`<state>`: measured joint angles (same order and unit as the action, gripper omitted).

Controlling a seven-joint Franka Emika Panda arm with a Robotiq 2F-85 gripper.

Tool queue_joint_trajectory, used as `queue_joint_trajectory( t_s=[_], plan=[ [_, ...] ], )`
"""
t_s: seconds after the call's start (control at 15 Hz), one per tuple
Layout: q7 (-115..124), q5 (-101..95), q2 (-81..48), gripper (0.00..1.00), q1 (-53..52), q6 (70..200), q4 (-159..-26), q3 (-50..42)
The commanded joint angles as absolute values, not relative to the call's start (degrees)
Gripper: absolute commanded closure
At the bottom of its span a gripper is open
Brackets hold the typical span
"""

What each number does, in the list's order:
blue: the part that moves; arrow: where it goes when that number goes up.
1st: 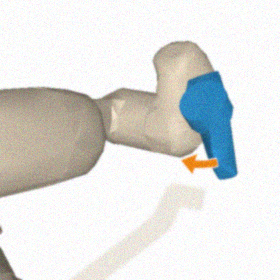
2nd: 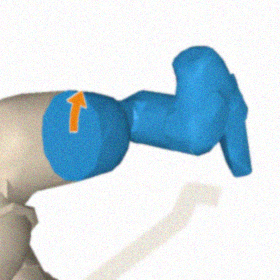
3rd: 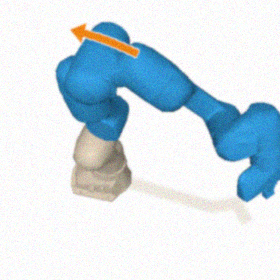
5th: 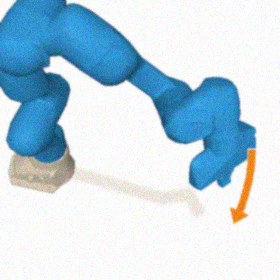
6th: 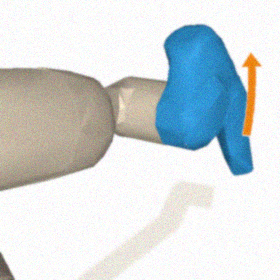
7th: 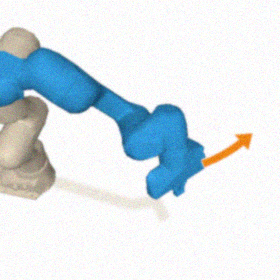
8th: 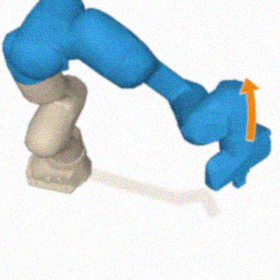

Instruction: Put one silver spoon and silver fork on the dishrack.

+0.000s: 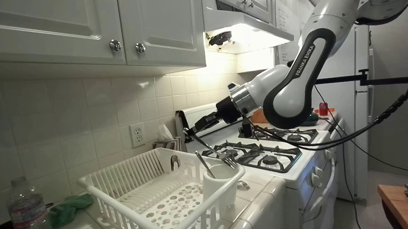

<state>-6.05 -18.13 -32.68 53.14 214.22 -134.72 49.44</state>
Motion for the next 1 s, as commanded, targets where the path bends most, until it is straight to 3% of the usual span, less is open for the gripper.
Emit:
queue_joint_trajectory(
  t_s=[0.0,0.53,0.93],
  plan=[
    [0.38,-21.28,-30.67,0.99,44.93,217.94,-132.73,40.47],
    [9.3,-24.97,-28.7,0.99,27.33,222.12,-131.82,20.41],
    [11.26,-23.92,-27.46,0.99,19.54,222.14,-132.85,12.24]
  ],
)
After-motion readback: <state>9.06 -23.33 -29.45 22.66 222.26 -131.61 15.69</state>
